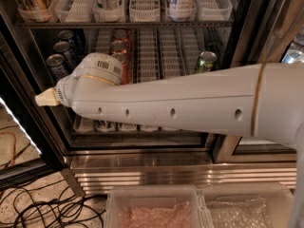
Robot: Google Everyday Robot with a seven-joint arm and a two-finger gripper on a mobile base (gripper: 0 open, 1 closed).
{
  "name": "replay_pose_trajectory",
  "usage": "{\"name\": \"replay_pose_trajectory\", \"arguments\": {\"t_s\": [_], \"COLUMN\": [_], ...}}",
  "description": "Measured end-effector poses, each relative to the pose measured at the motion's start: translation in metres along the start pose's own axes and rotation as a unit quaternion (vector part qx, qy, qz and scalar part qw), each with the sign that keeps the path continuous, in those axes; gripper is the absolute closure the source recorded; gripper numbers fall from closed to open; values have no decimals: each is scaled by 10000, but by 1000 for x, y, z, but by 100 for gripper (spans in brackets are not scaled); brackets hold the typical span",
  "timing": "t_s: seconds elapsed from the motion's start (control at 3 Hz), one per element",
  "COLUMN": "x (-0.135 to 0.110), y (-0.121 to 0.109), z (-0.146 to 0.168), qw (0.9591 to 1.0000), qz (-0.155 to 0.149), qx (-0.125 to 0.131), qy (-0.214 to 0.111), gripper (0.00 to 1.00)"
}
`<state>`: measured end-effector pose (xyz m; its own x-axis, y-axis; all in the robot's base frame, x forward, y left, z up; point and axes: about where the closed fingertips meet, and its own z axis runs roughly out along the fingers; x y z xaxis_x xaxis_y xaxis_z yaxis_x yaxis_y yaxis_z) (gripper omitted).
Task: Pick pepsi can from middle shelf of fridge
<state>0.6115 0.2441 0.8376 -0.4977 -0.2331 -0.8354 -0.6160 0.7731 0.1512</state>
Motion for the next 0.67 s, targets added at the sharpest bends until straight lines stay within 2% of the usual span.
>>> {"name": "replay_pose_trajectory", "arguments": {"t_s": [0.33,0.67], "x": [-5,-13], "y": [12,6], "z": [10,15], "qw": [10000,9998], "qz": [-78,-101], "qx": [-6,165], "qy": [3,-31], "gripper": [15,20]}}
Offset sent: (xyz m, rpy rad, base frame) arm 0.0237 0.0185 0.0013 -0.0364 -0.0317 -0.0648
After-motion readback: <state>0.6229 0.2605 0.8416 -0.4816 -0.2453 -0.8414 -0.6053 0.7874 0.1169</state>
